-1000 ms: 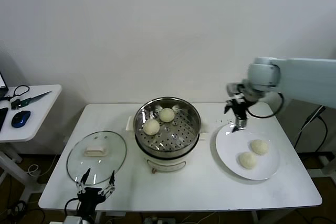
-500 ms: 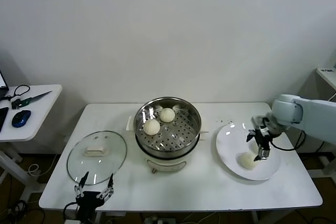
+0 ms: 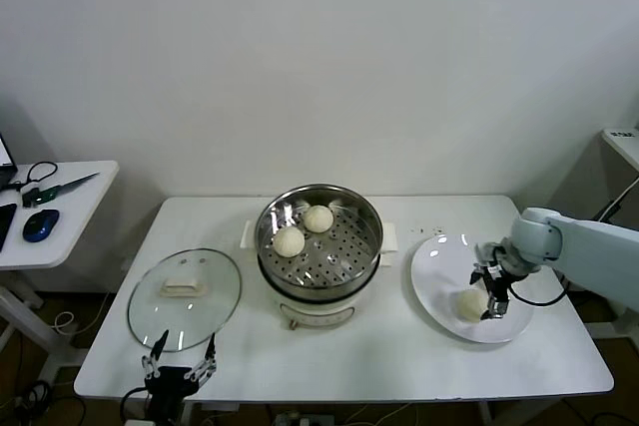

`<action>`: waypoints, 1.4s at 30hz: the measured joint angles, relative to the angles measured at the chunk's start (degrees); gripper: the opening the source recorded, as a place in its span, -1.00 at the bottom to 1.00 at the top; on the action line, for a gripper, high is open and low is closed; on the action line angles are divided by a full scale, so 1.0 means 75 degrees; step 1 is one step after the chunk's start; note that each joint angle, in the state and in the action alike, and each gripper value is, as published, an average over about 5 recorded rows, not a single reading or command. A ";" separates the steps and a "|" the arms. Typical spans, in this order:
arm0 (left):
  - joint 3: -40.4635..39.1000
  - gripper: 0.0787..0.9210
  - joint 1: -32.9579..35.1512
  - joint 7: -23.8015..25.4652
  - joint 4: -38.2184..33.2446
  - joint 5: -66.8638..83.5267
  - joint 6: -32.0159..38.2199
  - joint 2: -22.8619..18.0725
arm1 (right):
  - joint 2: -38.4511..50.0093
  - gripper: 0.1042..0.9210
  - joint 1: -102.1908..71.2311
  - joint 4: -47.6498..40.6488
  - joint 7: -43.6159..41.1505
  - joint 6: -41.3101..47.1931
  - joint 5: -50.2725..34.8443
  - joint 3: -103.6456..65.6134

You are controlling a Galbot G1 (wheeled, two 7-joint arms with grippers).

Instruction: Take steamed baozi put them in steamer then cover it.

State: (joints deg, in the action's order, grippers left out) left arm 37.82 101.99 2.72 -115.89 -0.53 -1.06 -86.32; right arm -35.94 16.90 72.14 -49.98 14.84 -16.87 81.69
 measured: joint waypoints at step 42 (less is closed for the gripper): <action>-0.0121 0.77 0.0105 -0.0007 -0.0179 -0.0213 -0.0016 -0.0001 | -0.3843 0.45 0.5172 0.2082 -0.0497 -0.3921 0.0568 0.1622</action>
State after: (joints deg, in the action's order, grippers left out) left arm 36.92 102.78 2.67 -117.24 -2.12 -1.17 -86.33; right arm -64.75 55.69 87.75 -53.71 -14.57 -12.61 93.85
